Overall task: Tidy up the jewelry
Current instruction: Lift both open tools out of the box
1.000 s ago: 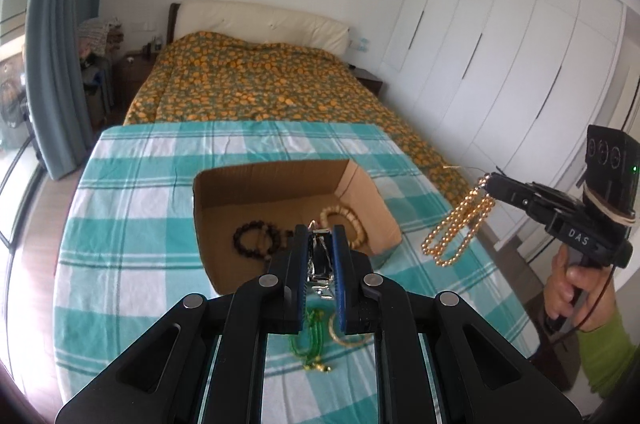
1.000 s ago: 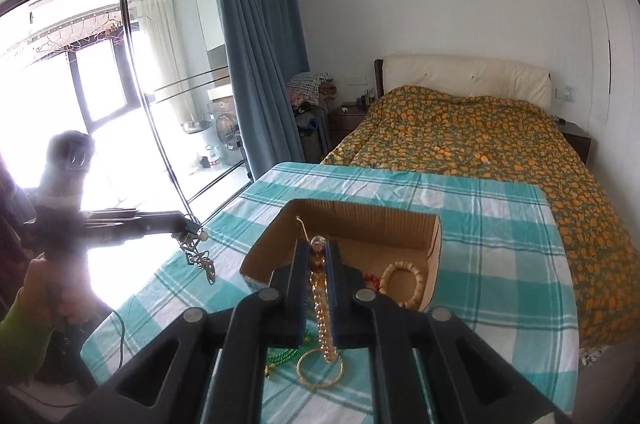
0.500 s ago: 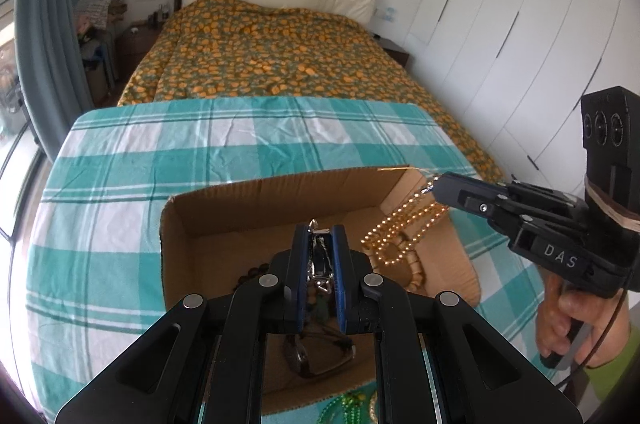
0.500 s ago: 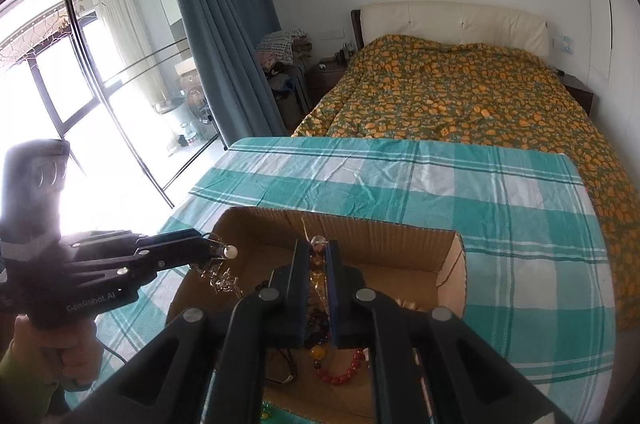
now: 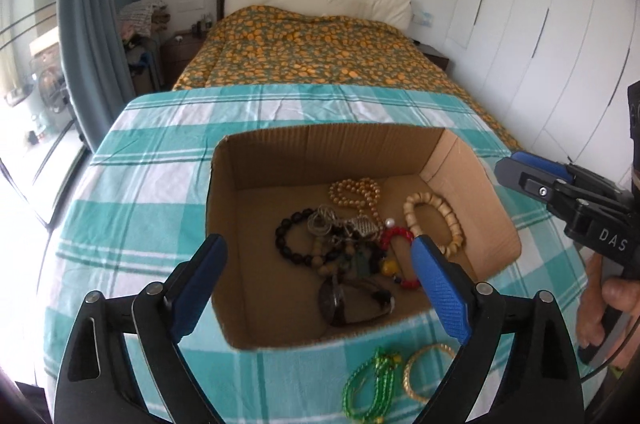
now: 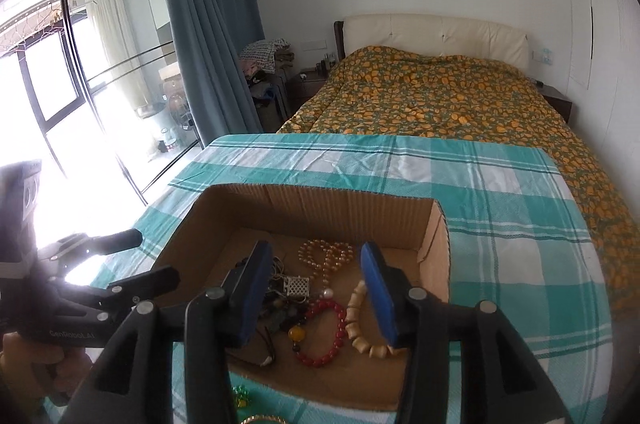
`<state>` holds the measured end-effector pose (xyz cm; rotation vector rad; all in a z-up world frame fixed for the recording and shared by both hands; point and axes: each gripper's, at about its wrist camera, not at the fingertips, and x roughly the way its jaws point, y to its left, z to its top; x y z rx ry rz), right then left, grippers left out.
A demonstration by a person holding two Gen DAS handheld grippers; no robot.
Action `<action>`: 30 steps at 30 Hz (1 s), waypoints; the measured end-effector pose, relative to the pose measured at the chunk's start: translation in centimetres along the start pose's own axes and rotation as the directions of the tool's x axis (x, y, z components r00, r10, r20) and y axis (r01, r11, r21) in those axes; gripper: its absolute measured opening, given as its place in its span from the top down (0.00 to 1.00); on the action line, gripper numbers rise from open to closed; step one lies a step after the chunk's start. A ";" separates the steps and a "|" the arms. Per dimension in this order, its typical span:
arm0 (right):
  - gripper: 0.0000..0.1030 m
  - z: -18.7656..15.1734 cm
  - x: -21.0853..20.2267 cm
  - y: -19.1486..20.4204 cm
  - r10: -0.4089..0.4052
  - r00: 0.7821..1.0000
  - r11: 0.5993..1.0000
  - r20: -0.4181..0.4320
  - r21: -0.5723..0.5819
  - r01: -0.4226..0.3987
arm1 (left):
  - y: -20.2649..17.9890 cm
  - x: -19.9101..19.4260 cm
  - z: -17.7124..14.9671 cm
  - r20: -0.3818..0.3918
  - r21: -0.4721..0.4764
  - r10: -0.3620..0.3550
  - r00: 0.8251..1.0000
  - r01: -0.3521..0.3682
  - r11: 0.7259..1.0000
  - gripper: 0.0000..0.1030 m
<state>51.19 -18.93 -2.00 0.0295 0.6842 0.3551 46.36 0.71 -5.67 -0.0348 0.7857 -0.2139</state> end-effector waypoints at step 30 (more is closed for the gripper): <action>0.53 -19.4 -14.5 5.2 -0.106 0.994 0.994 -0.032 -0.013 0.106 | -3.4 -11.4 -13.6 0.016 -0.021 0.113 0.993 -0.113 0.993 0.06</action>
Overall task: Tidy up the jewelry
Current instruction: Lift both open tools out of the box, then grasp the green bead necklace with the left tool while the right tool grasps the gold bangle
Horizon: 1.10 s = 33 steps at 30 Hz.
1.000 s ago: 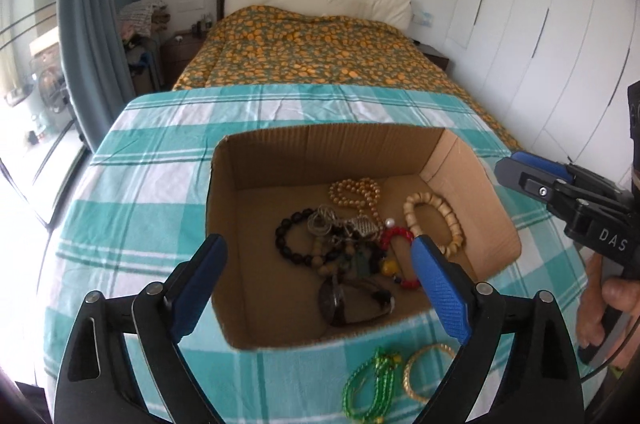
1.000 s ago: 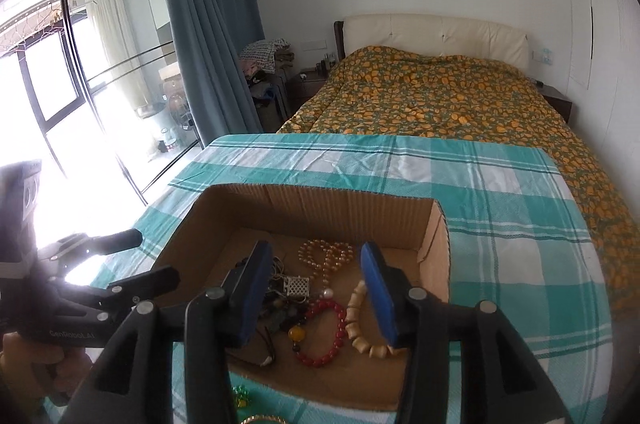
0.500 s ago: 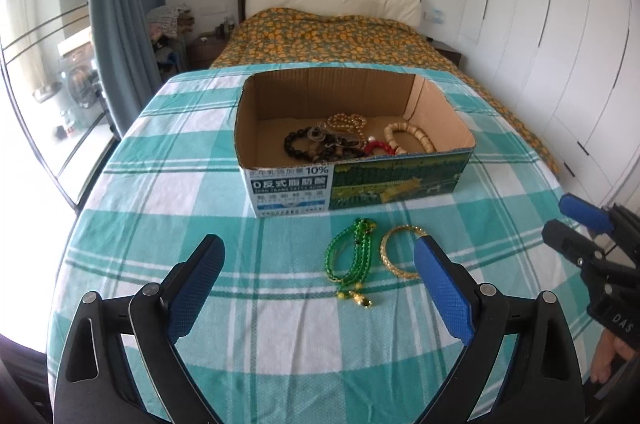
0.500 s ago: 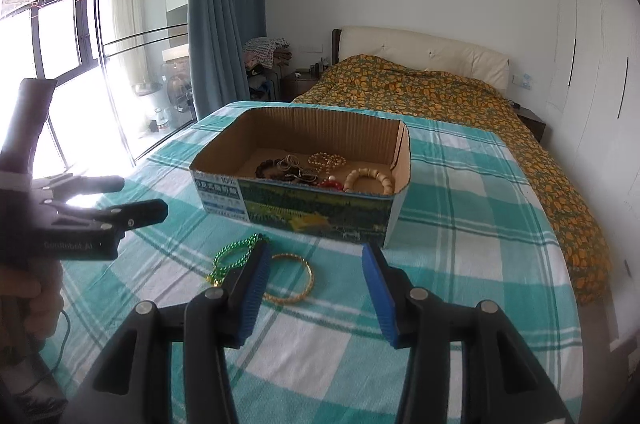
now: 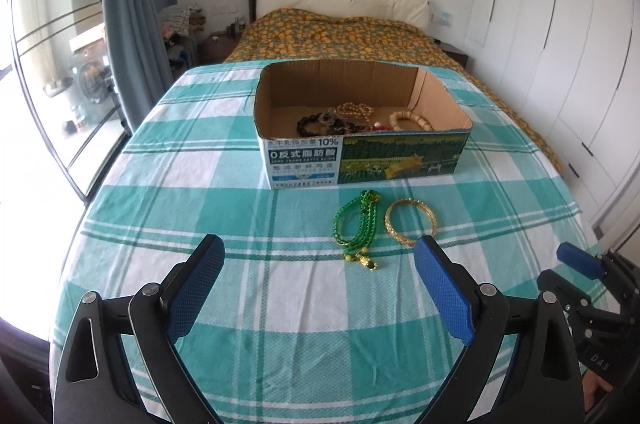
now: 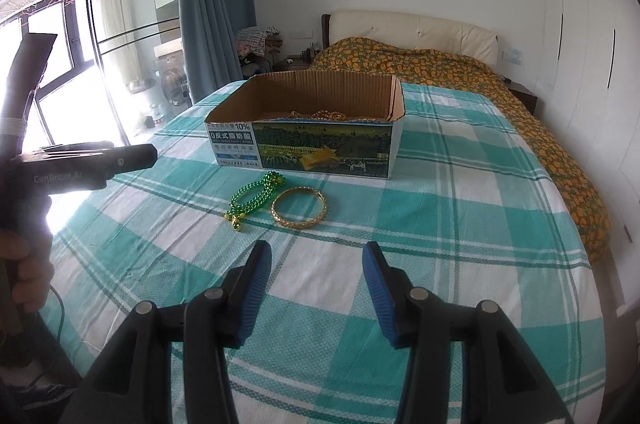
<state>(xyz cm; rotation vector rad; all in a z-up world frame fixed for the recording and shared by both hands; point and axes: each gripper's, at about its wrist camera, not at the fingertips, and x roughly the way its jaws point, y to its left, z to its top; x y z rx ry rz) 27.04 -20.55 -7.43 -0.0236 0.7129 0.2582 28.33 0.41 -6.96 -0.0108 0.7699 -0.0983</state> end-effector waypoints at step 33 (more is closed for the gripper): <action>0.54 3.7 16.5 -0.7 0.004 0.980 0.999 -0.199 0.040 0.004 | 1.1 14.9 -0.9 -0.207 0.030 0.033 0.978 -0.028 0.999 0.06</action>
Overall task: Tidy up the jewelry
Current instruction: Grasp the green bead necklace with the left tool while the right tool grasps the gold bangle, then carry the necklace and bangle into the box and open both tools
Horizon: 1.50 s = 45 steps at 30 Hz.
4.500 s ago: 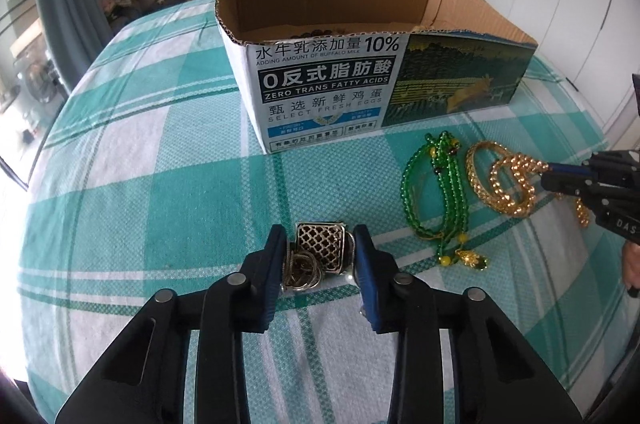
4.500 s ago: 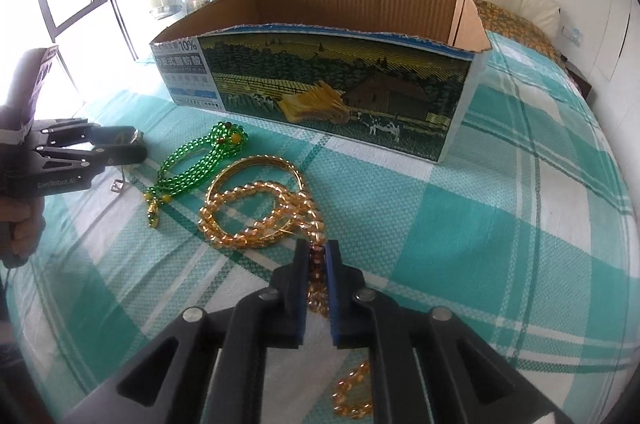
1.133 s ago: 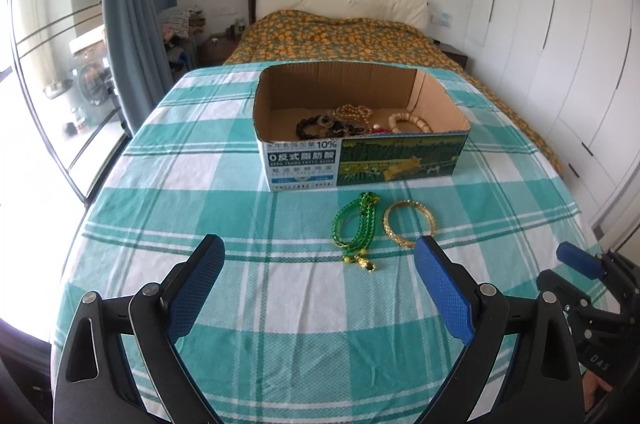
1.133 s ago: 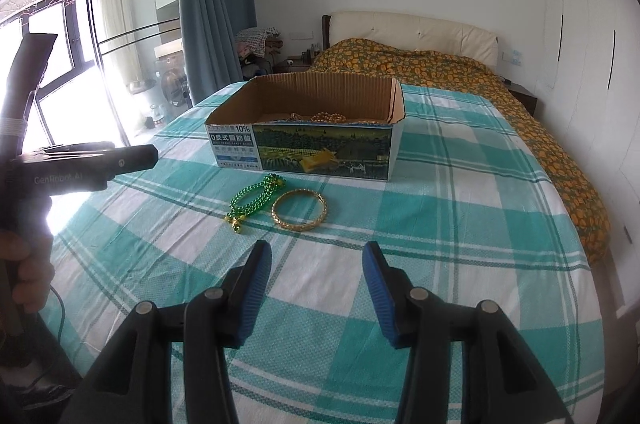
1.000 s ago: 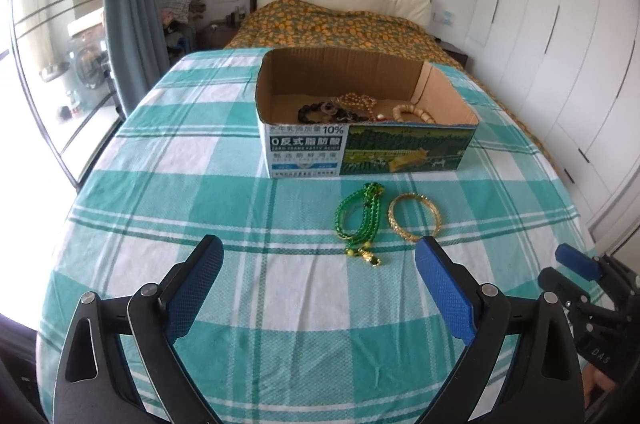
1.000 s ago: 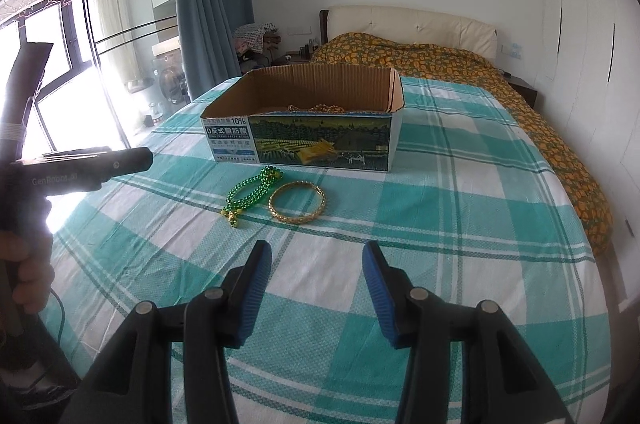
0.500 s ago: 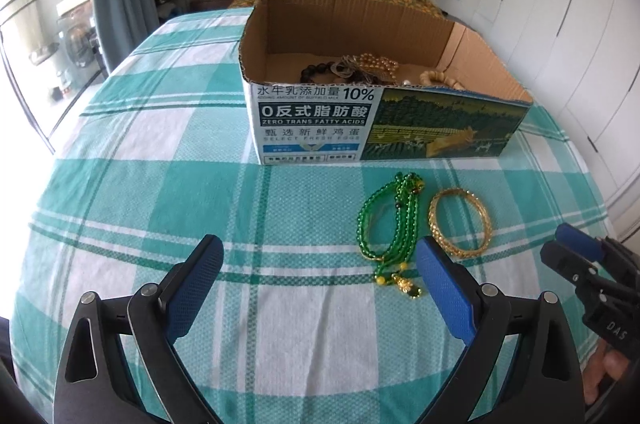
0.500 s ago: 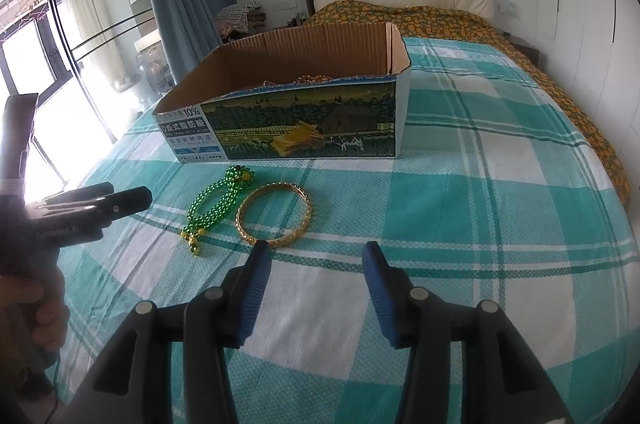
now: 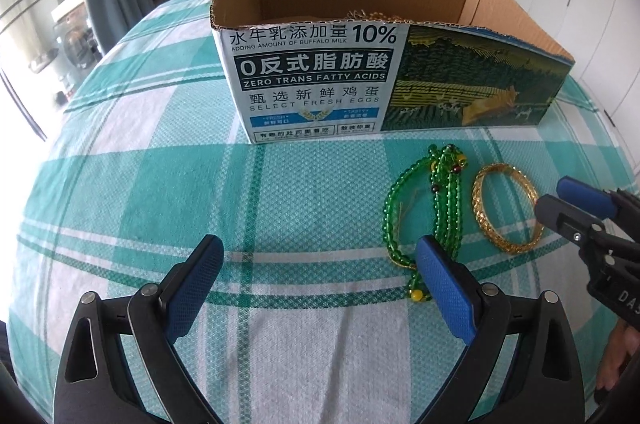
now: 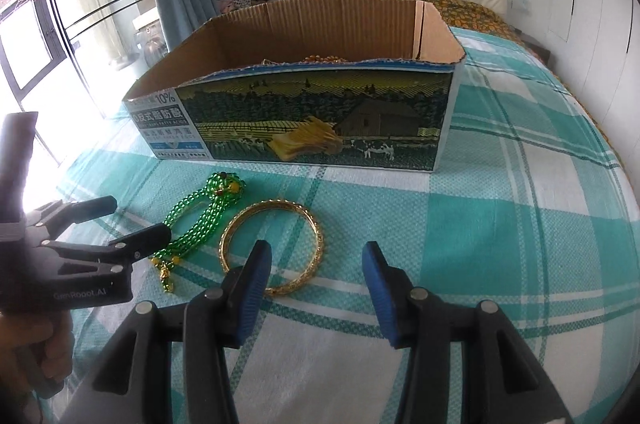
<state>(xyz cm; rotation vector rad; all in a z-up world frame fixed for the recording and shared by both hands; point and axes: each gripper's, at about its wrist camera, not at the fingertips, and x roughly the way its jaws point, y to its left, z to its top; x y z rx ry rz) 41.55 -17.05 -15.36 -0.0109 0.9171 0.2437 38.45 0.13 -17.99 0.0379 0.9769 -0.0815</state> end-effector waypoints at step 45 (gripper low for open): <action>0.95 1.6 -10.2 -2.2 -0.012 0.982 0.999 0.189 -0.042 0.021 | -1.5 -8.6 5.9 0.170 0.051 -0.330 0.928 0.327 0.944 0.88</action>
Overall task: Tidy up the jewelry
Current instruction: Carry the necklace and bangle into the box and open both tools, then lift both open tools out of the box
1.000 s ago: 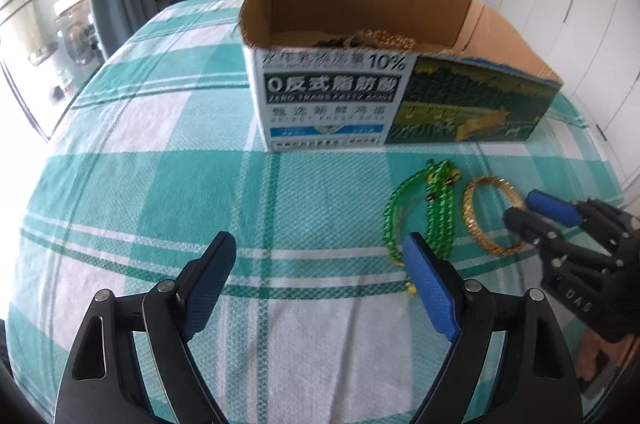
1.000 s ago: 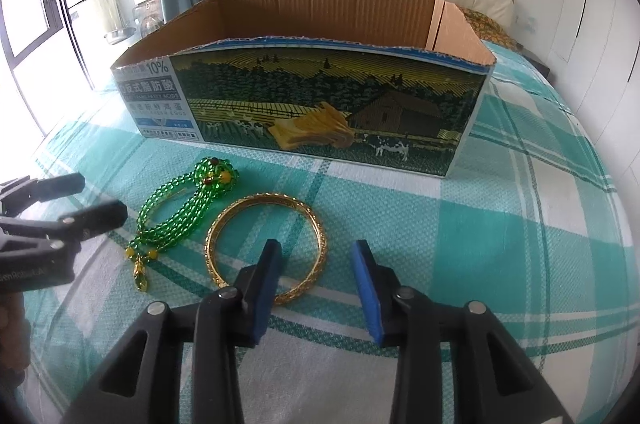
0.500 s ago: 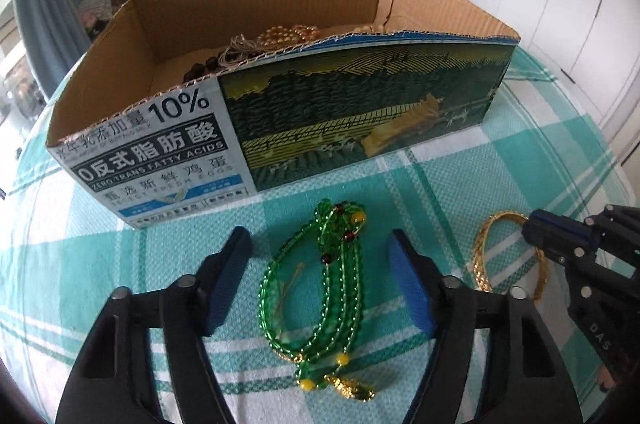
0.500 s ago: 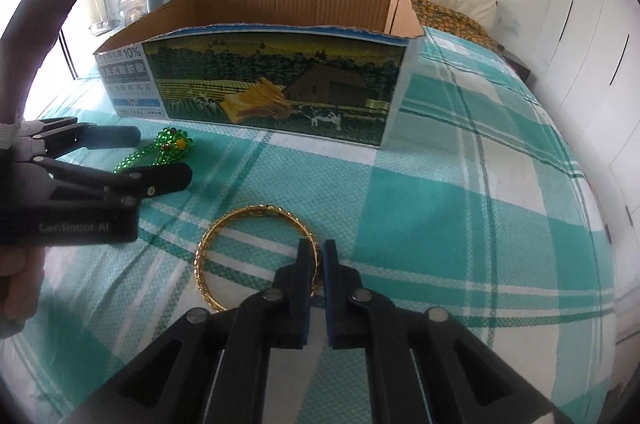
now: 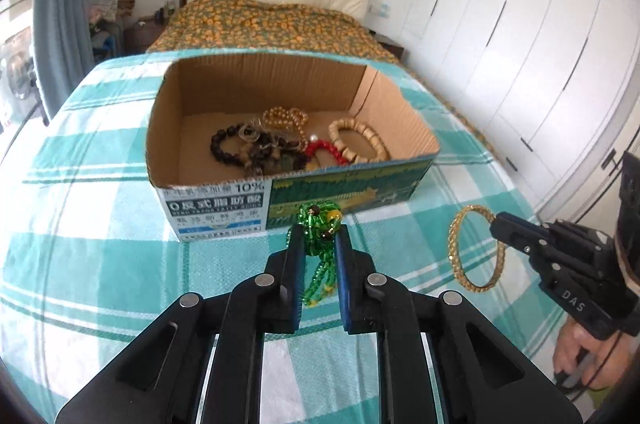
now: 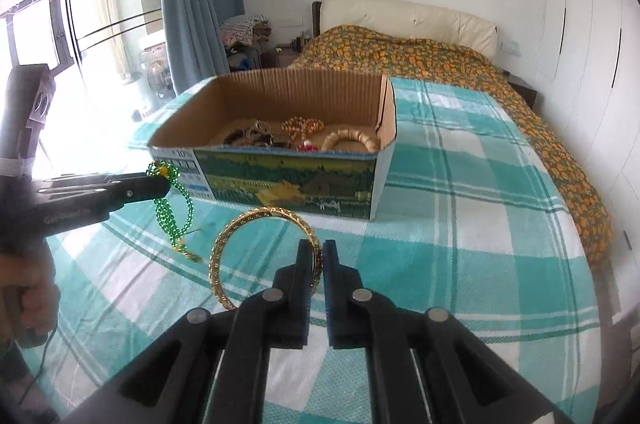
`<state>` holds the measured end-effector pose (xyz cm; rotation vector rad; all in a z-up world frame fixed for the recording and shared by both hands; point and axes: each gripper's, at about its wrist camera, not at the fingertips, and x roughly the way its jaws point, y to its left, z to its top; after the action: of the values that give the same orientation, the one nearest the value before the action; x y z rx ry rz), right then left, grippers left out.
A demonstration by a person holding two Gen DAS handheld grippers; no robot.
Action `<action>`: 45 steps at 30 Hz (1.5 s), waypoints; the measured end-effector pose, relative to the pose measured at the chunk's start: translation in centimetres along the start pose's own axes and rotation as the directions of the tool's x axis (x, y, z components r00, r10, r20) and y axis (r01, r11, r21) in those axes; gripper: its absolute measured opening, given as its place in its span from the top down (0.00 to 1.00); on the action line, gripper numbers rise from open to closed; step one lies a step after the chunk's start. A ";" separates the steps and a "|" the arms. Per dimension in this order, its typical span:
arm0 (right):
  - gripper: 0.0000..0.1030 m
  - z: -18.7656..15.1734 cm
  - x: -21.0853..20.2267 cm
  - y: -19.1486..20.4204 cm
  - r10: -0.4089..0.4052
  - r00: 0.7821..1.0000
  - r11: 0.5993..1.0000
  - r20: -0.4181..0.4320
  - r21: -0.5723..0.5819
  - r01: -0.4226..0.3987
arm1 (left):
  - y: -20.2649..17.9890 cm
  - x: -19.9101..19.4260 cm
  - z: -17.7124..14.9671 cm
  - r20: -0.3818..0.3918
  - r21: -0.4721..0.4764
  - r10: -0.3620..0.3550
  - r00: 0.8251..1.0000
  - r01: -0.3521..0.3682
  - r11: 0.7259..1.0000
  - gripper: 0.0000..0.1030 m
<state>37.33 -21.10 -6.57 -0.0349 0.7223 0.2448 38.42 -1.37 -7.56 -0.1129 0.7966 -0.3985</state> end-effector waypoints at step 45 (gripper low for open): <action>0.21 11.9 4.4 -1.0 0.004 0.998 0.996 -0.061 0.089 0.001 | 0.0 -0.2 8.9 0.060 0.021 0.394 0.917 -0.396 0.918 0.01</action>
<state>48.52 -19.80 -0.60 0.0432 0.7931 0.2133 44.67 -1.76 -1.22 0.0696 0.7369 -0.0235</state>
